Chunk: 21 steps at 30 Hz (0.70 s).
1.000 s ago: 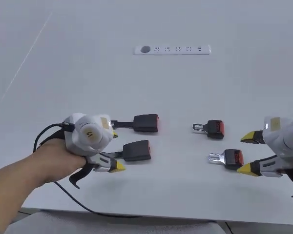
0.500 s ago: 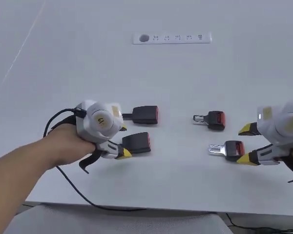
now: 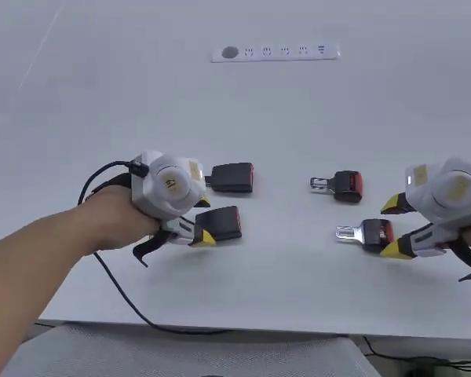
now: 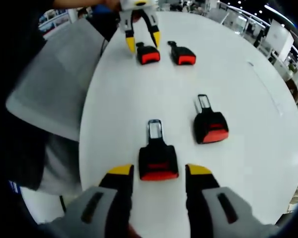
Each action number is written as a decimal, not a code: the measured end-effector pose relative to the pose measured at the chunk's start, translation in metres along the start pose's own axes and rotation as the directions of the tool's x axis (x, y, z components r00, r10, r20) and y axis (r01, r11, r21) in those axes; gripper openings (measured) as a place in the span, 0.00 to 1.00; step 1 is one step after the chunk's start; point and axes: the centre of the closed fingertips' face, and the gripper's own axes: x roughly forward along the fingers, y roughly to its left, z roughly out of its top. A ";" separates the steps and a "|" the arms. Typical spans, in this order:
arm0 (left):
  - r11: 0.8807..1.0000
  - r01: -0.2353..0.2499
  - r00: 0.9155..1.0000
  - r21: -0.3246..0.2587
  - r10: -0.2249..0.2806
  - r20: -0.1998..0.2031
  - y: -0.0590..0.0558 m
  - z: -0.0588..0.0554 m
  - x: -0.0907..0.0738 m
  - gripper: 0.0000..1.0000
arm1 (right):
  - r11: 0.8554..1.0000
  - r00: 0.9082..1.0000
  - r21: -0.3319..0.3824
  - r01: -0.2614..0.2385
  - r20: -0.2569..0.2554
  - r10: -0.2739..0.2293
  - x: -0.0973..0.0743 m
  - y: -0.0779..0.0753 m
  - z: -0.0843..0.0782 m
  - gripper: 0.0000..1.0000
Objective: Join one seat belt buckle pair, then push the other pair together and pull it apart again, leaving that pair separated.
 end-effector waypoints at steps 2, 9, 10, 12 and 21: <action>1.000 0.009 1.000 -0.002 -0.009 0.000 -0.001 0.001 0.001 0.39 | 1.000 1.000 -0.008 -0.008 -0.005 0.008 0.002 0.001 -0.001 0.41; 0.998 0.008 0.999 0.065 -0.006 -0.039 0.002 -0.003 0.006 0.35 | 1.000 1.000 -0.005 -0.015 -0.015 0.015 0.006 -0.002 -0.003 0.40; 0.998 0.008 0.999 0.068 -0.005 -0.040 0.002 -0.002 0.006 0.34 | 1.000 1.000 -0.004 -0.018 -0.017 0.018 0.007 -0.002 -0.003 0.39; 0.997 0.015 0.999 0.074 -0.012 -0.042 0.003 -0.002 0.006 0.33 | 1.000 1.000 -0.006 -0.021 -0.020 0.020 0.008 -0.002 -0.004 0.39; 0.982 0.045 0.996 0.184 -0.029 -0.089 0.003 -0.004 0.010 0.33 | 0.998 0.999 -0.035 -0.045 -0.025 0.044 0.011 0.000 -0.005 0.36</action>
